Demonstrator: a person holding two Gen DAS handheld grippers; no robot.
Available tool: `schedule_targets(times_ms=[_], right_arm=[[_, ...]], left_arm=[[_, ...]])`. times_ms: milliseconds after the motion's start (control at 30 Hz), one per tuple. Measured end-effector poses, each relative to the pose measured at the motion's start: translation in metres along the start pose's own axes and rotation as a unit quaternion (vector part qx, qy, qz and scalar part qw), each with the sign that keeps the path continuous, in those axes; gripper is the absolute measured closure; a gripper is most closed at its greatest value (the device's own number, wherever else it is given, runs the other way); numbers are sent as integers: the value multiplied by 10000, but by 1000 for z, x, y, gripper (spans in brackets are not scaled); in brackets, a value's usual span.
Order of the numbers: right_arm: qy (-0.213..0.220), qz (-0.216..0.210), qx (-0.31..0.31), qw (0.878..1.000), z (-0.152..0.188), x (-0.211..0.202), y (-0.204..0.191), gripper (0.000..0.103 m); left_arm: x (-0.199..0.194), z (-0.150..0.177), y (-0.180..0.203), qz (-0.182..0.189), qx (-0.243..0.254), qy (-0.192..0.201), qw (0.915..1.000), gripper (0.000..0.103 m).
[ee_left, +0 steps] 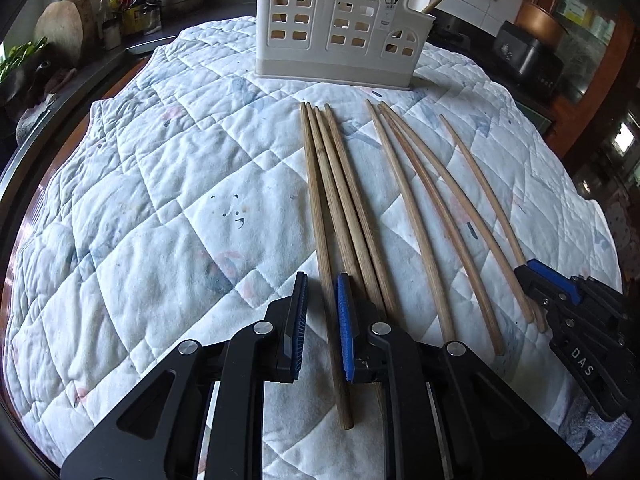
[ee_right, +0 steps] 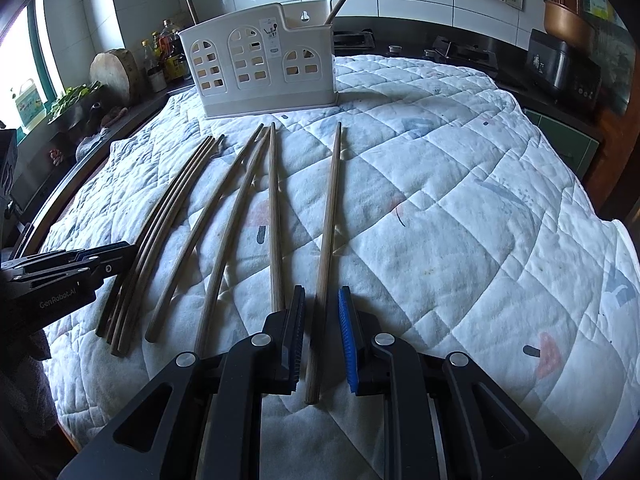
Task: Organize utensils
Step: 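Close the left gripper on a chopstick while the right gripper grasps another chopstick, then lift the left gripper's chopstick over the holder while the right gripper lowers its chopstick in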
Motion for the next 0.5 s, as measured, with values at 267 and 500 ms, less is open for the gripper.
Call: schedule_targets(times_ms=[267,500], right_arm=[[52,15,23,10000,1,-1,0,88],[164,271,-158,9994,2,1,-4,94]], left_arm=[[-3,2,-3,112,35,106,9999,95],[-3,4,-1,208,190,196,9994,94]])
Point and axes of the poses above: each gripper's, at about its wrist camera, not at the fingertips, and x roughly the way its jaws point, y to its right, z to its underside, the point moved 7 cm from there along x, roughly the way its jaws point, and after that the axes turned 12 degrees about x, right-handed, at the moved point
